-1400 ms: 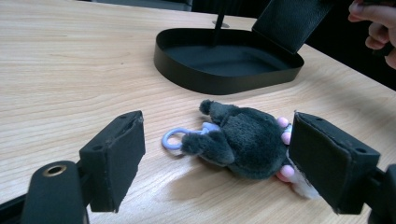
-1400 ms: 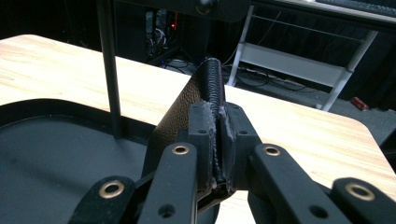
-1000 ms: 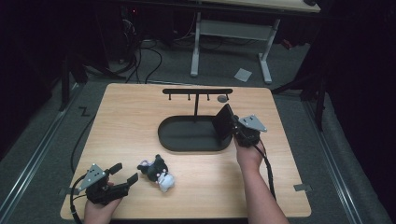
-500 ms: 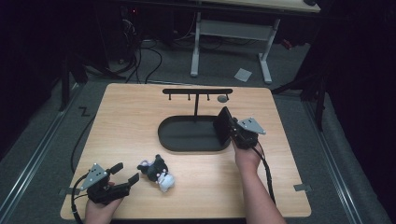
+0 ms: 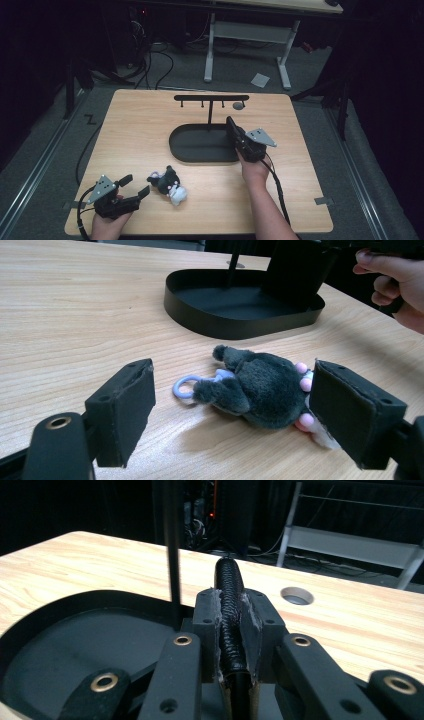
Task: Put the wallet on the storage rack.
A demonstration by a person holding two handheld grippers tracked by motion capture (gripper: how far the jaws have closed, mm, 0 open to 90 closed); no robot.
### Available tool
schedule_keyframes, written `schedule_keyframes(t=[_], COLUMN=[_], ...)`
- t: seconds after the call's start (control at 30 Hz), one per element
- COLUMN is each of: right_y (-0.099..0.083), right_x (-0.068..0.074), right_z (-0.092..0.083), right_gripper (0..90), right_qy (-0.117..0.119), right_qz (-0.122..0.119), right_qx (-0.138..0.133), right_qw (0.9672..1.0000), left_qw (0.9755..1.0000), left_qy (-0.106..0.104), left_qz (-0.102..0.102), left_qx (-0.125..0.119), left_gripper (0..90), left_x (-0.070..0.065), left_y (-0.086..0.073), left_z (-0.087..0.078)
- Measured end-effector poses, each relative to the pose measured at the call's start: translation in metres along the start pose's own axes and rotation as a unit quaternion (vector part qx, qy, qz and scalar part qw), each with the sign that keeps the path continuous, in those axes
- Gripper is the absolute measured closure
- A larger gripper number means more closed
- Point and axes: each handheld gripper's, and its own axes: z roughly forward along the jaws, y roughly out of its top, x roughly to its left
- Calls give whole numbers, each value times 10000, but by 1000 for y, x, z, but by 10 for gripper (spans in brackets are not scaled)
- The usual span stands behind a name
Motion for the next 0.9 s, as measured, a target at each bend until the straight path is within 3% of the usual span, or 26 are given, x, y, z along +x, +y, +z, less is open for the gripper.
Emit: schedule_keyframes(t=[0.4,0.47,0.63,0.8,0.9], right_y=[-8,-12,-20,-20,-21], right_x=[31,42,50,53,51], right_z=[10,17,25,16,1], right_gripper=[776,777,744,666,601], right_qy=[323,362,438,581,707], right_qz=[-45,-138,-103,-151,-63], right_qx=[40,203,391,377,337], right_qw=[9995,9990,9982,9975,9969], left_qw=[10000,10000,10000,10000,10000], left_qy=[-45,-49,-48,-40,-36], left_qz=[26,25,25,11,20], left_qx=[31,29,6,7,8], left_gripper=[190,190,191,194,195], left_x=[0,0,0,1,0], left_y=[0,0,0,0,0], left_z=[1,1,0,0,1])
